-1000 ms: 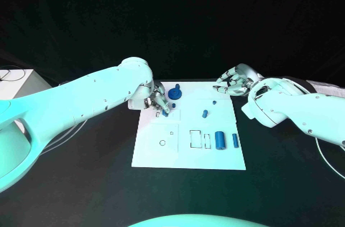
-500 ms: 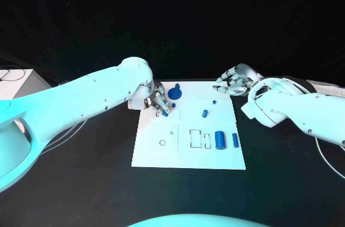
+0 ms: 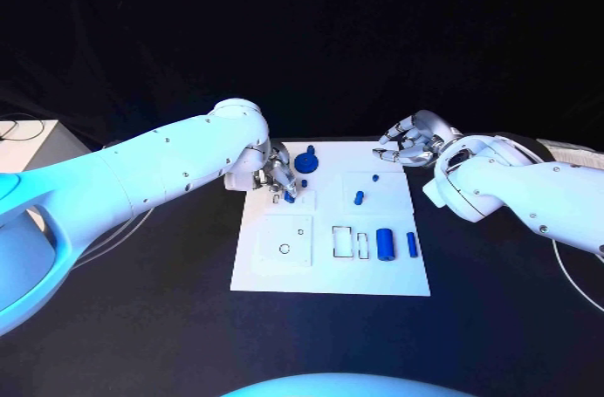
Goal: Assemble the parts on the task board
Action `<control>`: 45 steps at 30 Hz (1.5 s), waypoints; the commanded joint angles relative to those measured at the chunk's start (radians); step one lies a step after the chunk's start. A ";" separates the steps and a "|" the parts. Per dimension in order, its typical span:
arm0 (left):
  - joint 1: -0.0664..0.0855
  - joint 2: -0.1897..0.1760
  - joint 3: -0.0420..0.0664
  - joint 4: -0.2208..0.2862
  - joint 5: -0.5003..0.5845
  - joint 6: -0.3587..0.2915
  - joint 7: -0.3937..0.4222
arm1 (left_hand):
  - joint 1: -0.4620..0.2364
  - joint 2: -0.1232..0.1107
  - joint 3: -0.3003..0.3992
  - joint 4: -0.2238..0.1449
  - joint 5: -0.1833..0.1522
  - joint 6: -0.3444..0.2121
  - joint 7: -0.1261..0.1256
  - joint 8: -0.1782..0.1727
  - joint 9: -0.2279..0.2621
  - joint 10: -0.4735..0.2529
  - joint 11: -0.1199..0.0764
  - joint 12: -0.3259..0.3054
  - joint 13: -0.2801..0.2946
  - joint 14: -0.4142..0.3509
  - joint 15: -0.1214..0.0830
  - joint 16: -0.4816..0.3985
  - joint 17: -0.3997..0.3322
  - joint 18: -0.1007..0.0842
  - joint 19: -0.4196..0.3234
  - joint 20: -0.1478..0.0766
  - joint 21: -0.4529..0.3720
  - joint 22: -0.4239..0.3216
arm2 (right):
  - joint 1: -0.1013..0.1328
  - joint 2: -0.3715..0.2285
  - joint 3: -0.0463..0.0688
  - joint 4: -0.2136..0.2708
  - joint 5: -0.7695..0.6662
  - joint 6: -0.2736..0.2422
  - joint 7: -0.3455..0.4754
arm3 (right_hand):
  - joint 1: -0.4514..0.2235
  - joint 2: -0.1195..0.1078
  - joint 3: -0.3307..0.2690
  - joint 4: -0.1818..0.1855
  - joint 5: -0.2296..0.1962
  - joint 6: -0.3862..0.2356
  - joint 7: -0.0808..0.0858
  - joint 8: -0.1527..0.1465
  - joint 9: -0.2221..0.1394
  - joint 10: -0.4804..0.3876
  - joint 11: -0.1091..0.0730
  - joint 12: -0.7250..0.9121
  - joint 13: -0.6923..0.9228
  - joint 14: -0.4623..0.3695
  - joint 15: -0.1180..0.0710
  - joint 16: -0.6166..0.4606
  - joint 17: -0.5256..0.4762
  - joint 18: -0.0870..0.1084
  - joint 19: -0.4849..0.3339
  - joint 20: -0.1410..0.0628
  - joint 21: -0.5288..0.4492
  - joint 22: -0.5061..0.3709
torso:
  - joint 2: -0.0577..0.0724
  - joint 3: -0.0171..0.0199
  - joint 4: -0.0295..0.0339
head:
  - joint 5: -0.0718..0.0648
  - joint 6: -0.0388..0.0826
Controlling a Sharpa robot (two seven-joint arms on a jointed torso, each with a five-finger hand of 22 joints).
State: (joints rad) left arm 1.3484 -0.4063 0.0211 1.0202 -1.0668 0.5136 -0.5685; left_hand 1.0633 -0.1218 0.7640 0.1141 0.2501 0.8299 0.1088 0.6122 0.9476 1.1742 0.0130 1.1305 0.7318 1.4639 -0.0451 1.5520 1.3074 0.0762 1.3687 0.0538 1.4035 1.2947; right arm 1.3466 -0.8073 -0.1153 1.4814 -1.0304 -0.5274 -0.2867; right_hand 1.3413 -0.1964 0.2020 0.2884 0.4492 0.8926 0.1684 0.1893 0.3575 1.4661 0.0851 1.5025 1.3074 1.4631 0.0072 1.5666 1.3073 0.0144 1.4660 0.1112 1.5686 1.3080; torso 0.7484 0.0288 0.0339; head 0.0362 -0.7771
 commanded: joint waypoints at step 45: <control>-0.015 0.008 -0.002 -0.001 -0.100 0.028 0.003 | 0.007 -0.012 0.175 -0.176 0.044 0.048 -0.032 0.000 0.017 0.016 -0.012 -0.002 0.004 0.100 -0.011 0.010 0.244 -0.010 0.019 -0.004 0.015 0.014 | 0.000 -0.004 0.000 0.008 -0.007 0.009 0.004 | -0.003 -0.002 0.007 0.000 0.004 -0.004 -0.002 0.006 -0.001 0.024 -0.002 -0.001 0.187 0.107 0.001 0.002 0.259 -0.014 0.105 -0.001 0.002 0.263 | 0.000 0.0000 -0.0008 | -0.002 -0.010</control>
State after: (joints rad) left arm 1.3424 -0.3969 0.0248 1.0218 -1.1319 0.5217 -0.5587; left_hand 1.0642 -0.1306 0.7639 0.1140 0.2872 0.8429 0.1036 0.6121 0.9628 1.1850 0.0053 1.1297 0.7331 1.4671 -0.0481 1.5561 1.3074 0.0760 1.3795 0.0503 1.4116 1.3078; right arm 1.3468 -0.8110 -0.1153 1.4879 -1.0298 -0.5275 -0.2867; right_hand 1.3413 -0.1964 0.2020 0.2884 0.4491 0.8926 0.1684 0.1893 0.3575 1.4661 0.0852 1.5025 1.3079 1.4631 0.0071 1.5666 1.3073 0.0144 1.4660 0.1112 1.5686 1.3075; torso 0.7482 0.0287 0.0335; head 0.0346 -0.7865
